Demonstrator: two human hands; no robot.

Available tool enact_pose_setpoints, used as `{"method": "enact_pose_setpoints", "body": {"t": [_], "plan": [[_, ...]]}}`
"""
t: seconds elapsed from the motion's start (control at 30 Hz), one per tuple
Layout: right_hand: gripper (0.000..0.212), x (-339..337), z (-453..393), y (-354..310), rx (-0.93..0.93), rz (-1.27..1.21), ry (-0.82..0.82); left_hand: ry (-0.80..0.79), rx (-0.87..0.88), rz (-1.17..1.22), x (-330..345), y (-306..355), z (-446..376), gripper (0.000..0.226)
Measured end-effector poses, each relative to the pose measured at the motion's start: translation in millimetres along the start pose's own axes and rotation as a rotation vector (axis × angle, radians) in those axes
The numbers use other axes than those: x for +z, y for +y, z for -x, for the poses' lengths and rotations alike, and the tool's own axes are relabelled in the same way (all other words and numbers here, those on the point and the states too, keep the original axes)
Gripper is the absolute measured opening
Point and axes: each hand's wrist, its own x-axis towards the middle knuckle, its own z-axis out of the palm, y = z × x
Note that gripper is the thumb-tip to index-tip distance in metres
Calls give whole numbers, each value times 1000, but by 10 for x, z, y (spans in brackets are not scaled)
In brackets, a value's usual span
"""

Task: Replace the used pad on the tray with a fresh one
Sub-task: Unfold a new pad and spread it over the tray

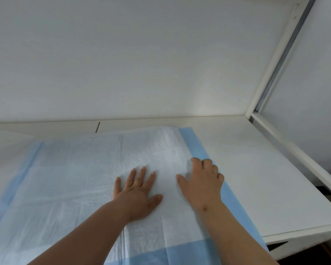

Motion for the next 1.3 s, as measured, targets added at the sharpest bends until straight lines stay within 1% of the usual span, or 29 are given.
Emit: {"method": "enact_pose_setpoints", "body": {"t": [0.07, 0.13, 0.3, 0.43, 0.6, 0.63, 0.7, 0.77, 0.87, 0.97, 1.07, 1.13, 1.2, 1.23, 1.3], "plan": [[53, 27, 24, -30, 4, 5, 27, -2, 7, -4, -3, 1, 2, 71], [51, 66, 27, -39, 36, 29, -9, -9, 9, -6, -11, 2, 7, 69], [31, 73, -10, 20, 111, 2, -30, -21, 9, -14, -11, 2, -1, 70], [21, 51, -8, 7, 94, -13, 22, -28, 9, -14, -6, -2, -1, 71], [14, 101, 18, -32, -2, 108, 109, -41, 6, -18, -22, 8, 8, 71], [17, 102, 22, -52, -10, 124, 122, -41, 6, -17, -26, 9, 8, 70], [20, 111, 13, -79, -15, 157, 116, -41, 7, -14, -26, 11, 10, 70], [18, 82, -8, -122, -29, 184, 94, -40, 6, -10, -22, 12, 10, 70], [5, 41, -38, -149, -57, 178, 50, -36, 10, 2, -21, 3, 9, 70], [17, -75, -57, -231, -30, 46, 27, -34, 19, 36, -34, -10, 13, 72], [15, -182, -89, -310, 78, -213, -46, -16, 18, 129, -66, -39, -5, 72], [15, -239, -115, -330, 106, -298, -95, 0, 13, 230, -104, -77, -21, 72], [18, -282, -114, -348, 87, -267, -135, 11, 15, 338, -136, -125, -27, 68], [23, -289, -95, -365, 75, -228, -174, 16, 19, 374, -143, -145, -25, 66], [42, -252, -51, -388, 53, -116, -245, 25, 27, 398, -138, -166, -16, 63]]}}
